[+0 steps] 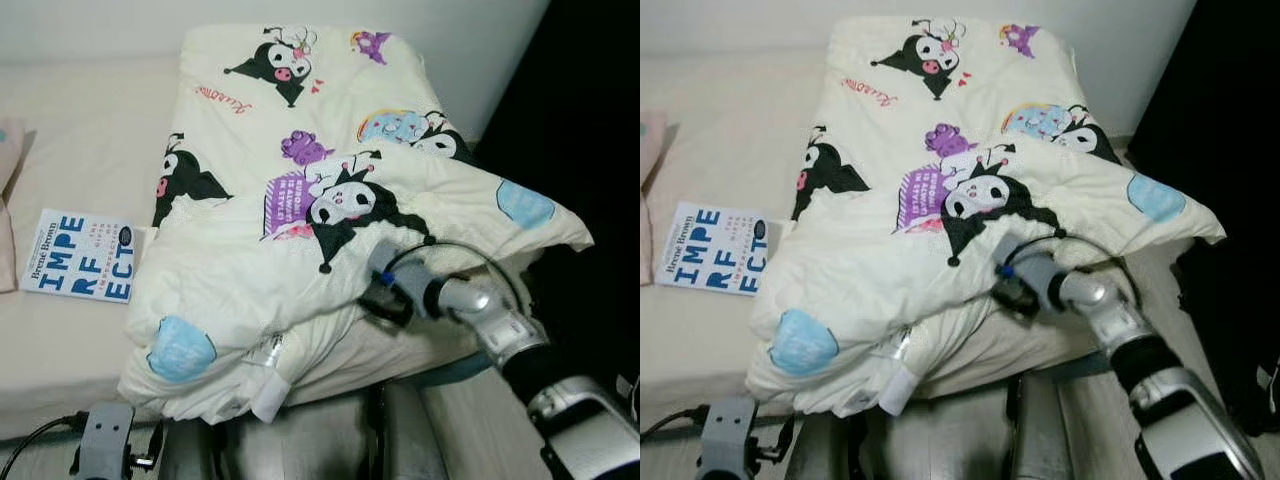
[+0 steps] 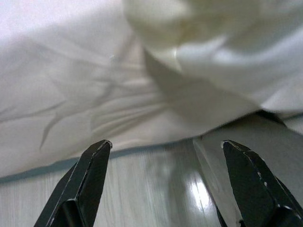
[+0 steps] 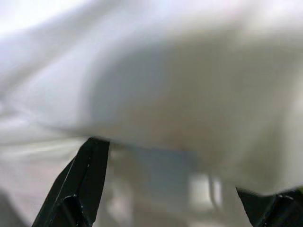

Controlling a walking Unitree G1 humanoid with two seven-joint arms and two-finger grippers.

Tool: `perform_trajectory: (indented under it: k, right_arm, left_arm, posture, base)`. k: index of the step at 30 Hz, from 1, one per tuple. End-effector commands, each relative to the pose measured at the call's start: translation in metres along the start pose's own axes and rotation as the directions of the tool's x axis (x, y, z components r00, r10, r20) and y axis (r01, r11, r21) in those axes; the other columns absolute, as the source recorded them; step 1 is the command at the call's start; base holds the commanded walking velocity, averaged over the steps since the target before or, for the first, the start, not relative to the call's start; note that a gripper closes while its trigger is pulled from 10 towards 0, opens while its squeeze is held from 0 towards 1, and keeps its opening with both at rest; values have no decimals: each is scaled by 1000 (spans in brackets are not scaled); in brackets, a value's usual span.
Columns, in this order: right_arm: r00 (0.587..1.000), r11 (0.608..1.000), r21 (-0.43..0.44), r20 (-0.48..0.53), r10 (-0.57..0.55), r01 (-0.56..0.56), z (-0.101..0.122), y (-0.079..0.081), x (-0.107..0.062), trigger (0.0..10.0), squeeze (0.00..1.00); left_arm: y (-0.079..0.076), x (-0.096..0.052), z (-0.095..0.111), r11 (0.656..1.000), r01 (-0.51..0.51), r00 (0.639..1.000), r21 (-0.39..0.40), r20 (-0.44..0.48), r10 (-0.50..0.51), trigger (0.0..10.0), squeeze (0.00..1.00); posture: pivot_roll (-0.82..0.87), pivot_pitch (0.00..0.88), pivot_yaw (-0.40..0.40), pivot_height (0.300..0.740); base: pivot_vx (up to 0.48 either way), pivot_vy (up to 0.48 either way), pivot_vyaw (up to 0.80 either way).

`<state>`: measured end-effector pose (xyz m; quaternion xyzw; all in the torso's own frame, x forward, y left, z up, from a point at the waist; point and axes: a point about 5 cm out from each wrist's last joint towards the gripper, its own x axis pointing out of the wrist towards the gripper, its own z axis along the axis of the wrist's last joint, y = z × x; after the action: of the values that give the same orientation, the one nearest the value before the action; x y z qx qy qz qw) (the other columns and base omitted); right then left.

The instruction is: Clean up the room

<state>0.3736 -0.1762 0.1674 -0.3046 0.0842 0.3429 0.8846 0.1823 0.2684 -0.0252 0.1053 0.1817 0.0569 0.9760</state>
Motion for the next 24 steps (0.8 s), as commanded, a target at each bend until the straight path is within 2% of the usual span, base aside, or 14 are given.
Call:
perform_trajectory:
  k: [1,2,5,9,14,15,19,21,23,24]
  right_arm:
    - [999,999,41,47,-25,23,3,-11,-7,10000,0]
    - [999,999,41,47,-25,23,3,-11,-7,10000,0]
    - [992,994,61,86,-96,91,11,-29,-13,10000,0]
    - [981,986,65,112,-160,154,18,-40,-14,10000,0]
    - [936,949,81,159,-314,305,35,-56,-11,10000,0]
    - [936,949,81,159,-314,305,35,-56,-11,10000,0]
    - [855,877,113,196,-480,467,54,-80,-19,10000,0]
    - [838,862,126,204,-507,491,58,-84,-21,10000,0]
    - [777,809,192,228,-587,555,67,-98,-30,10000,0]
    - [717,754,288,242,-654,590,75,-108,-36,10000,0]
  left_arm:
    - [7,-7,-7,1000,-4,1000,17,-23,5,10000,0]
    - [7,-7,-7,1000,-4,1000,17,-23,5,10000,0]
    - [4,-9,-8,1000,6,1000,19,-26,-5,10000,0]
    - [3,-9,-8,1000,12,1000,22,-26,-12,10000,0]
    - [6,-10,-7,999,15,1000,29,-23,-15,10000,0]
    - [6,-10,-7,999,15,1000,29,-23,-15,10000,0]
    - [9,-12,-6,999,18,1000,37,-19,-17,10000,0]
    - [9,-12,-6,999,19,1000,38,-19,-18,10000,0]
    - [10,-15,-7,999,20,1000,42,-19,-20,10000,0]
    - [10,-17,-8,999,25,999,45,-22,-24,10000,0]
  posture:
    - [-3,339,-18,550]
    - [-3,339,-18,550]
    - [-4,346,-13,550]
    - [0,351,-11,550]
    - [12,365,-5,550]
    - [12,365,-5,550]
    - [21,371,1,550]
    - [21,371,1,550]
    - [26,382,0,550]
    - [25,386,-2,550]
  base:
    - [0,0,0]
    - [0,0,0]
    - [0,0,0]
    - [0,0,0]
    - [0,0,0]
    - [0,0,0]
    - [0,0,0]
    - [0,0,0]
    - [0,0,0]
    - [0,0,0]
